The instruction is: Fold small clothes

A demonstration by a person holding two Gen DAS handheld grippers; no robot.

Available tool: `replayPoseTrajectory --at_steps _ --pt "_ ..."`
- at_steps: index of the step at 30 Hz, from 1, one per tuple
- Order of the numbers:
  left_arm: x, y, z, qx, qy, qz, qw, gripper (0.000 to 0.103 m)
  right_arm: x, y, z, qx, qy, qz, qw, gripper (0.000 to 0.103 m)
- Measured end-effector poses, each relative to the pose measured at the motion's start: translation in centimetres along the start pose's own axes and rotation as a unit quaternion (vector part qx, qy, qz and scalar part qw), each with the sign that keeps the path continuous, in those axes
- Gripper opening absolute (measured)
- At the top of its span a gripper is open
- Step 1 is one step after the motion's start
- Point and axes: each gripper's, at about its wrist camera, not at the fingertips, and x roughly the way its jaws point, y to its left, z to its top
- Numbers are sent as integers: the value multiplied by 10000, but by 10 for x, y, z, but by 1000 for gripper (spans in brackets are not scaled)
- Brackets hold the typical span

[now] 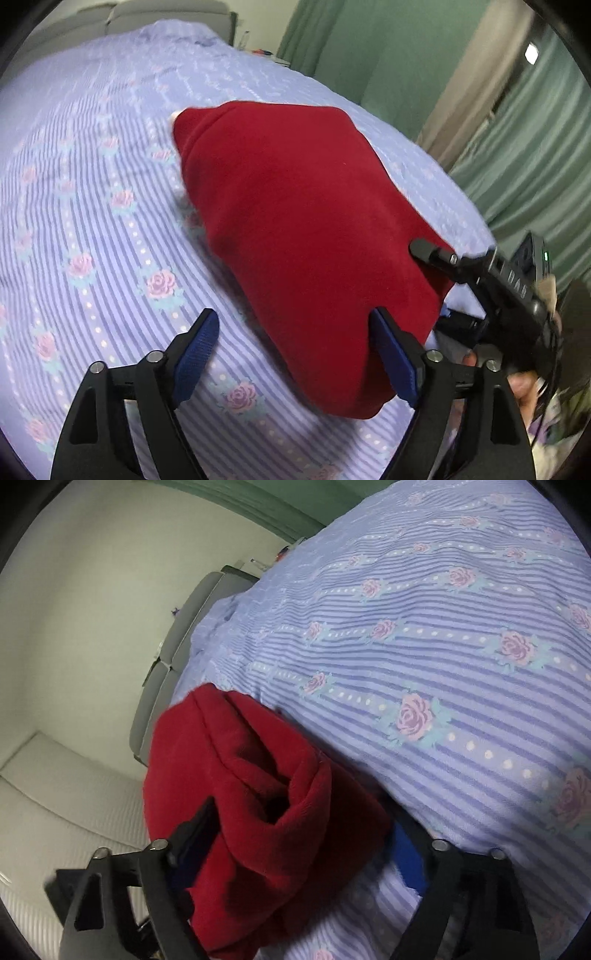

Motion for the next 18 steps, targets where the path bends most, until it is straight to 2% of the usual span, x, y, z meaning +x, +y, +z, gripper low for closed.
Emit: replayPoseTrajectory --at_steps 2,5,10,13,15,18 --pt "-1 6 0 -262 -19 -209 9994 89 -2 7 -2 -263 -118 -113 9995 71" --pt "-9 20 3 -769 -154 -490 9957 87 -3 10 -4 -416 -221 -160 9988 68" --pt "-7 42 18 -1487 -296 -1316 9796 87 -4 10 -5 -544 -240 -195 9980 68" --pt "8 38 31 -1277 -207 -1186 9845 86 -5 9 -5 -634 -226 -187 9976 68" --pt "23 39 34 -1287 -38 -1214 9842 86 -6 7 -4 -620 -197 -147 9978 68" --pt "34 40 36 -1280 -27 -1254 9838 86 -7 8 -4 -668 -183 -131 9975 68"
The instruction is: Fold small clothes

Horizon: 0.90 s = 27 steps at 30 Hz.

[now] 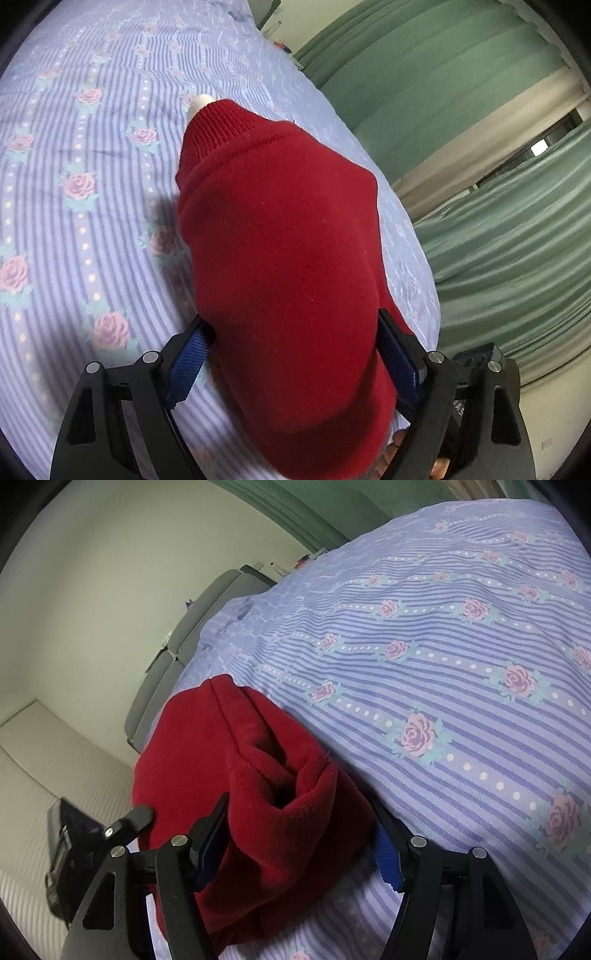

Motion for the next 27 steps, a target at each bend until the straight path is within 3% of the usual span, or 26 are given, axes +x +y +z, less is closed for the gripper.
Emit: replayPoseTrajectory --at_steps 4,7,12,19,27 --pt "10 -2 -1 -19 67 61 10000 86 6 0 5 -30 -17 72 10000 68" --pt "21 -10 1 112 127 321 9993 85 10 2 8 -150 -45 66 9999 67" --pt "13 -29 -7 493 27 603 9970 73 7 4 8 -239 4 79 9997 59" --pt "-12 -50 -14 940 -201 802 9921 71 -12 17 5 -511 -34 119 9986 54" --pt "-73 -71 -40 1266 -482 976 9860 71 -55 42 -13 -680 -18 329 9971 54"
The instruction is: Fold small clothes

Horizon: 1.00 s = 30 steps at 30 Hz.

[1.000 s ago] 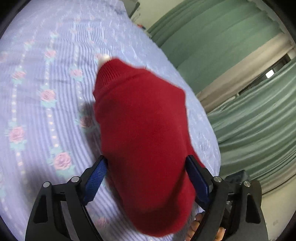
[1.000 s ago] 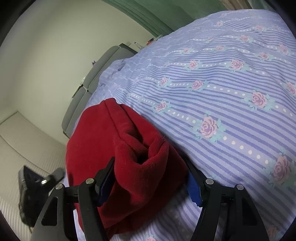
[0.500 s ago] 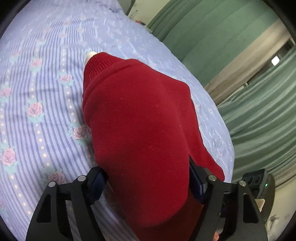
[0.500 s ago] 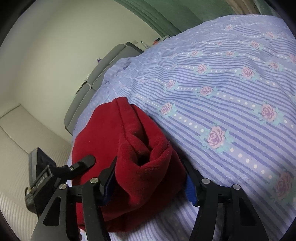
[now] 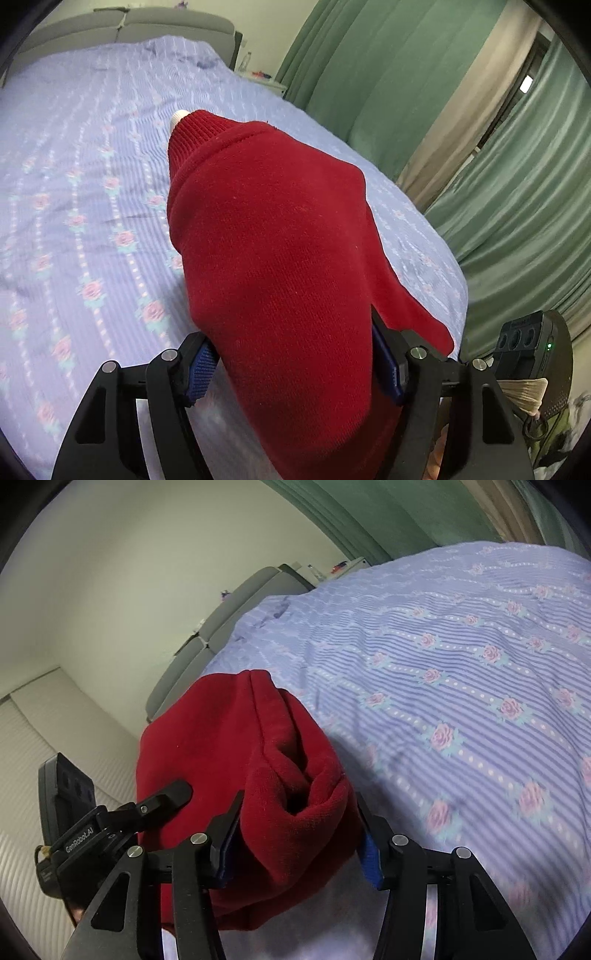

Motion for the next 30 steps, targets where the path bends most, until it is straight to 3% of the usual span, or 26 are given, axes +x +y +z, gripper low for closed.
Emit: replayPoseTrajectory --at_steps 11,19,30 --pt "-101 8 -41 6 -615 253 9978 71 -48 69 -40 -524 39 393 9978 54" --pt "-172 38 -74 -204 -965 311 9946 71 -68 124 -80 -976 137 576 9935 54" --pt "-272 104 -100 -447 -1374 752 9866 71 -59 210 -138 -1466 435 1037 9828 53"
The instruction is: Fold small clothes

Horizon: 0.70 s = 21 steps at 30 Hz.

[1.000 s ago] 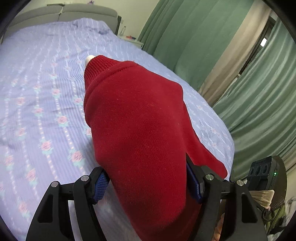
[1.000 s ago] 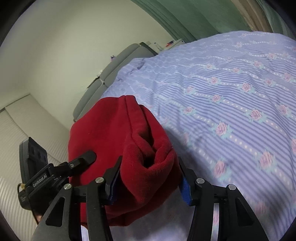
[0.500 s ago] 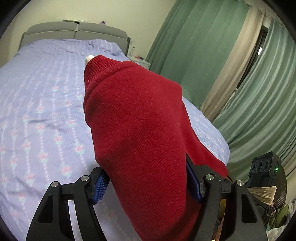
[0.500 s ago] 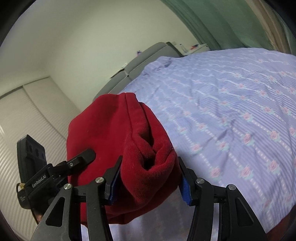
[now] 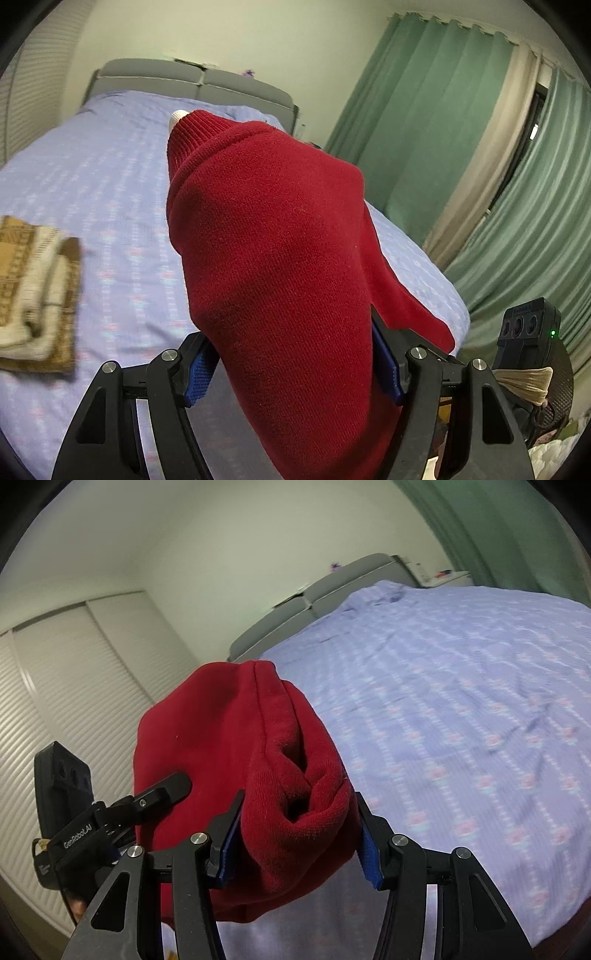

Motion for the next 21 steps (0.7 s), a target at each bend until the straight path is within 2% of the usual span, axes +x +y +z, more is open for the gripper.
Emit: replayPoseTrajectory --at_steps 12,21 --pt "-82 120 26 -139 -222 440 9987 71 83 109 -20 -390 496 626 9960 53" --pt "-115 206 57 117 -364 772 9963 71 160 186 -36 -687 687 940 9908 53"
